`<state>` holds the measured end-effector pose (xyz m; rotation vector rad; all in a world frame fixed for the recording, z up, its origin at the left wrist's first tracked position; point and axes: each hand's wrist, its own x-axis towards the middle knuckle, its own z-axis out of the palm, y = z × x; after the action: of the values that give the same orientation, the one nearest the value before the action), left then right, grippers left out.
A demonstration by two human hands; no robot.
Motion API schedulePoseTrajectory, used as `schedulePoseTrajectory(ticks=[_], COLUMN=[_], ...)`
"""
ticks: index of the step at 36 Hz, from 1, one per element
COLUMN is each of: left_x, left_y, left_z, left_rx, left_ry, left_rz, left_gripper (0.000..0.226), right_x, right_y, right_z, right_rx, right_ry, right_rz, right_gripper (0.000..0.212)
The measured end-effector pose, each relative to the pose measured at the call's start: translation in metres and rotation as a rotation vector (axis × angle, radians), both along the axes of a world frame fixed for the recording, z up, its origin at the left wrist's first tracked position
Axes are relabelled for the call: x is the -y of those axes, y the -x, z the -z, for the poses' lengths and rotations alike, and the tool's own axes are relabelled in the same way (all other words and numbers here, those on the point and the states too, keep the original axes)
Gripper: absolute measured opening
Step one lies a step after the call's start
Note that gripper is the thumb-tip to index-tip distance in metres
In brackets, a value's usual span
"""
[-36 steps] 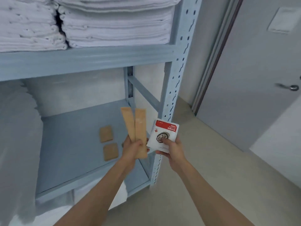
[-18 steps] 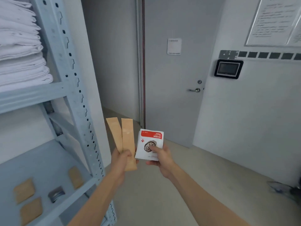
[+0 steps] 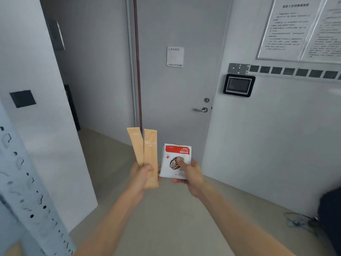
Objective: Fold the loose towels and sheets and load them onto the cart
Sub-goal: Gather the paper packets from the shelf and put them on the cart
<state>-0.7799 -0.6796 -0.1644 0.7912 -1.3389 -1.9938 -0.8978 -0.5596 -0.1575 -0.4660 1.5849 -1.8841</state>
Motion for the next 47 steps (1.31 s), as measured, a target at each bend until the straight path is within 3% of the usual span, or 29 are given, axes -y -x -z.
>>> schedulePoseTrajectory(ticks=[15,28,39,47], left_x=[0.118,0.180,0.248,0.360], left_y=[0.207,0.386,0.457,0.480], left_z=[-0.013,-0.023,-0.039,-0.022], left_rx=[0.034,0.059,0.025,0.016], left_ry=[0.016,0.051,0.037,0.054], left_rz=[0.052,-0.136,-0.286,-0.343], left_gripper=[0.036,0.036,0.026,0.022], right_x=[0.091,0.178,0.276,0.401], right_y=[0.210,0.419,0.519,0.541], right_z=[-0.014,-0.020,-0.032,-0.013], right_rx=[0.024,0.005,0.011,-0.010], right_ry=[-0.012,0.015,0.032,0.000], right_rz=[0.050,-0.156,-0.311,-0.379], right_gripper=[0.023,0.018,0.017,0.016])
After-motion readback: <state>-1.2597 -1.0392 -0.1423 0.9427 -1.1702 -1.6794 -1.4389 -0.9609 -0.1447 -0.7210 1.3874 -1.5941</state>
